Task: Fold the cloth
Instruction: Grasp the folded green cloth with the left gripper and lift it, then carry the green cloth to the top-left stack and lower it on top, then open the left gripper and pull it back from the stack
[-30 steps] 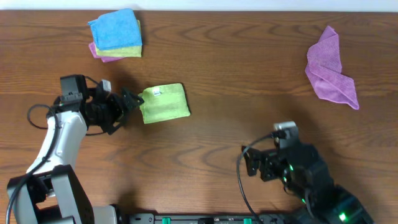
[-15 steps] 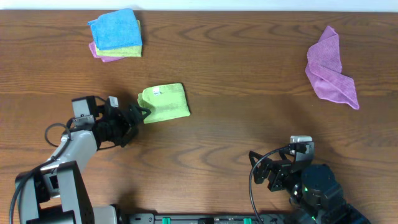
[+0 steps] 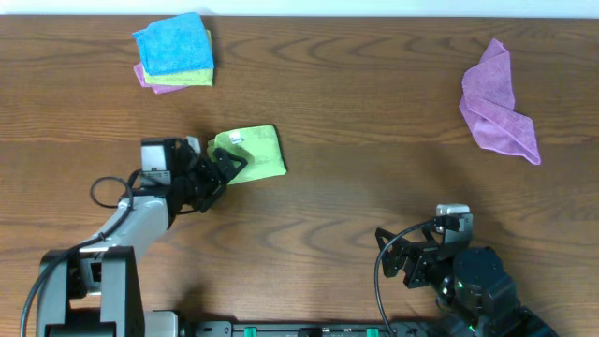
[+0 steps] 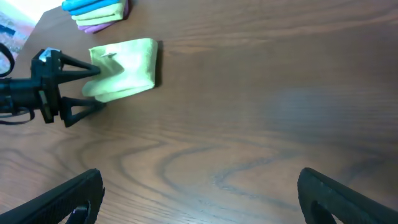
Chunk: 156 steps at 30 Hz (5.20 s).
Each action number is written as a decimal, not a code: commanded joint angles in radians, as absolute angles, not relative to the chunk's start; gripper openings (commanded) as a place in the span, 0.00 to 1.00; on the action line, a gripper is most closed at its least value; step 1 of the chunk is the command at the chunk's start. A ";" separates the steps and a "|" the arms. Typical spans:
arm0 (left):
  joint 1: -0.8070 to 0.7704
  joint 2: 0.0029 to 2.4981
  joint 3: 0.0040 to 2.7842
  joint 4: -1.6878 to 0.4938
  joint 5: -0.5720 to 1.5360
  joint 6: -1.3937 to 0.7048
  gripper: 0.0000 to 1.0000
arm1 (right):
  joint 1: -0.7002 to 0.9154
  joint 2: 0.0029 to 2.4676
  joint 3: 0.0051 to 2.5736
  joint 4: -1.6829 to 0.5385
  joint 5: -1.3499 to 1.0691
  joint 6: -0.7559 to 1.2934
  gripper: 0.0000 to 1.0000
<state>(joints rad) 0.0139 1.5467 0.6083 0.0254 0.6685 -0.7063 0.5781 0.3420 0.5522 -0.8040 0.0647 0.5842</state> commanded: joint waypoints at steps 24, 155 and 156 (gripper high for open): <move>-0.027 1.736 0.606 0.370 0.561 -0.835 0.05 | 0.570 0.334 0.546 -0.806 0.081 0.567 0.99; 0.169 1.695 1.817 -0.856 0.390 -0.298 0.96 | 0.570 0.334 0.546 -0.806 0.081 0.567 0.99; 0.169 1.687 1.817 -0.857 0.384 -0.299 0.96 | 0.570 0.334 0.546 -0.806 0.081 0.567 0.99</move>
